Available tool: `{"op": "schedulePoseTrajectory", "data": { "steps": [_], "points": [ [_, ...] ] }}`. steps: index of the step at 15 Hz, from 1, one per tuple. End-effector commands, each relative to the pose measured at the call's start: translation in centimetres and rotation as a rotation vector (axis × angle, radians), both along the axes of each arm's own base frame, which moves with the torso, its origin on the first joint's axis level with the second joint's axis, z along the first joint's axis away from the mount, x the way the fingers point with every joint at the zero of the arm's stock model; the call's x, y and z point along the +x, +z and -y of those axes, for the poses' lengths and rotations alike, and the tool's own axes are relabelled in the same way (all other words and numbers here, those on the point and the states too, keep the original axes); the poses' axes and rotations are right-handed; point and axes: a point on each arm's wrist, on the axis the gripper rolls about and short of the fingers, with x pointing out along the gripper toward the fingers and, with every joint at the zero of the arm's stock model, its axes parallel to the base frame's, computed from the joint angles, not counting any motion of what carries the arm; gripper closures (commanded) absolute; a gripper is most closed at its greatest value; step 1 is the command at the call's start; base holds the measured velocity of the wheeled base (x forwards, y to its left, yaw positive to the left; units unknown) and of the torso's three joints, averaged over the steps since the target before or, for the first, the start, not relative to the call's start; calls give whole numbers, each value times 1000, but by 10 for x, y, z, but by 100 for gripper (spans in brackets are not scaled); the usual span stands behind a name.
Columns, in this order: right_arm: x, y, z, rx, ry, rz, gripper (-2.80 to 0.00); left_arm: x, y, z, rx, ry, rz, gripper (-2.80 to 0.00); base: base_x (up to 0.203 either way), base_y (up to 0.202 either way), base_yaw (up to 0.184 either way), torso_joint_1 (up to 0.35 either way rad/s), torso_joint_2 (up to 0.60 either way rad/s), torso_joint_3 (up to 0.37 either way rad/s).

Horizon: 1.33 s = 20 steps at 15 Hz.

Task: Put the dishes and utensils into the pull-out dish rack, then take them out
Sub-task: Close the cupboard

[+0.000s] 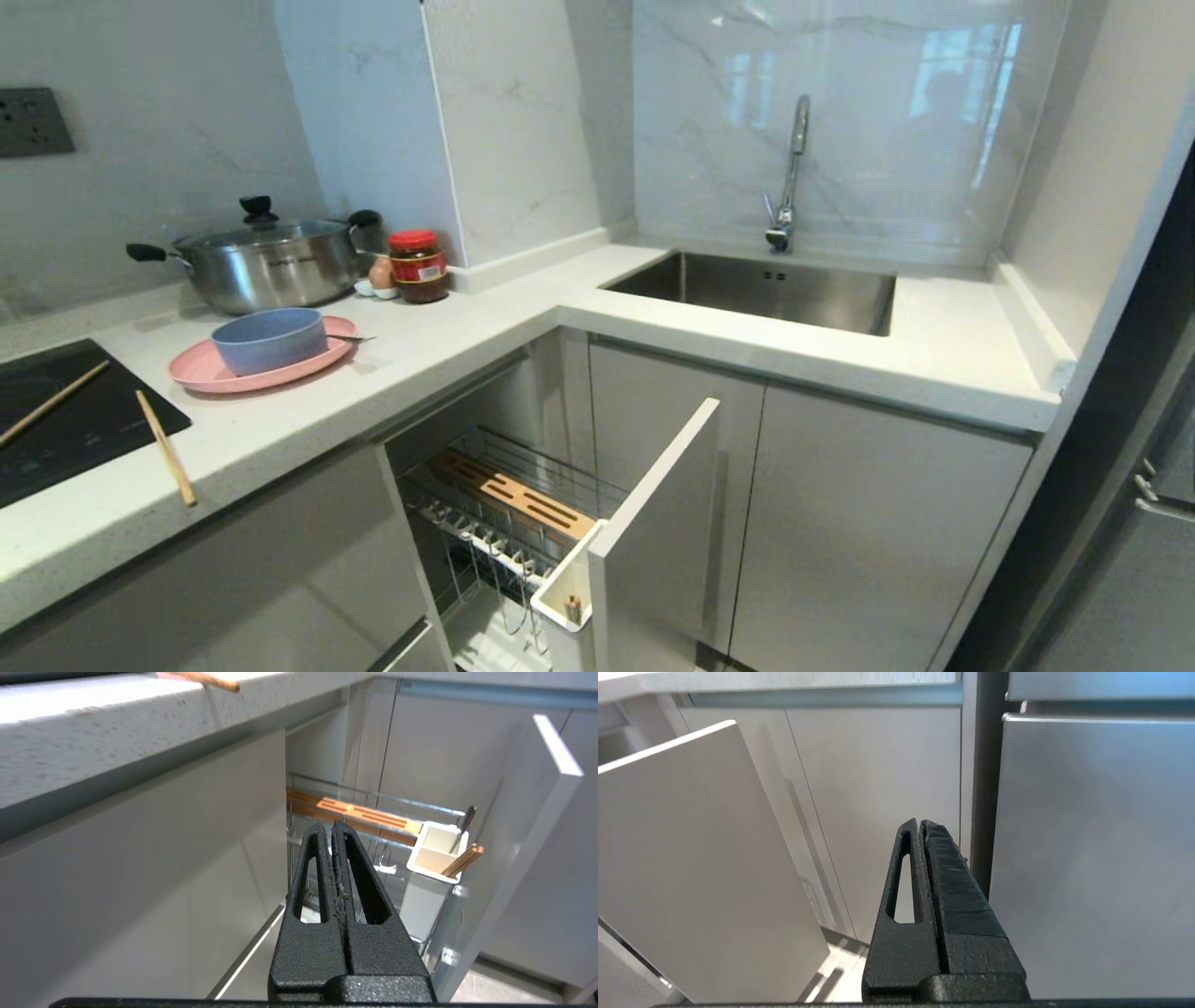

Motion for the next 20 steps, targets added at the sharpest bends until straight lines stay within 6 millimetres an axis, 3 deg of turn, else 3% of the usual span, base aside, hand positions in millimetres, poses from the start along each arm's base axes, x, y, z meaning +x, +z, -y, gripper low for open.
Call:
{"op": "schedulePoseTrajectory", "data": {
  "steps": [1,8,10,13,16,18,20],
  "points": [
    [0,0,0,1,0,3,0,0,0,0,0,0,-2,0,0,0,0,-2,7,144],
    [0,0,0,1,0,3,0,0,0,0,9,1,-2,0,0,0,0,2,-1,24],
    [0,0,0,1,0,3,0,-4,13,0,23,-4,49,0,0,0,0,0,0,0],
    [0,0,0,1,0,3,0,-34,80,2,33,-78,226,0,0,0,0,0,0,0],
    [0,0,0,1,0,3,0,-69,167,3,48,-148,335,0,0,0,0,0,0,0],
    [0,0,0,1,0,3,0,-60,234,4,47,-176,335,0,0,0,0,0,0,0],
    [0,0,0,1,0,3,0,-36,288,4,11,-219,324,0,0,0,0,0,0,0]
  ]
}}
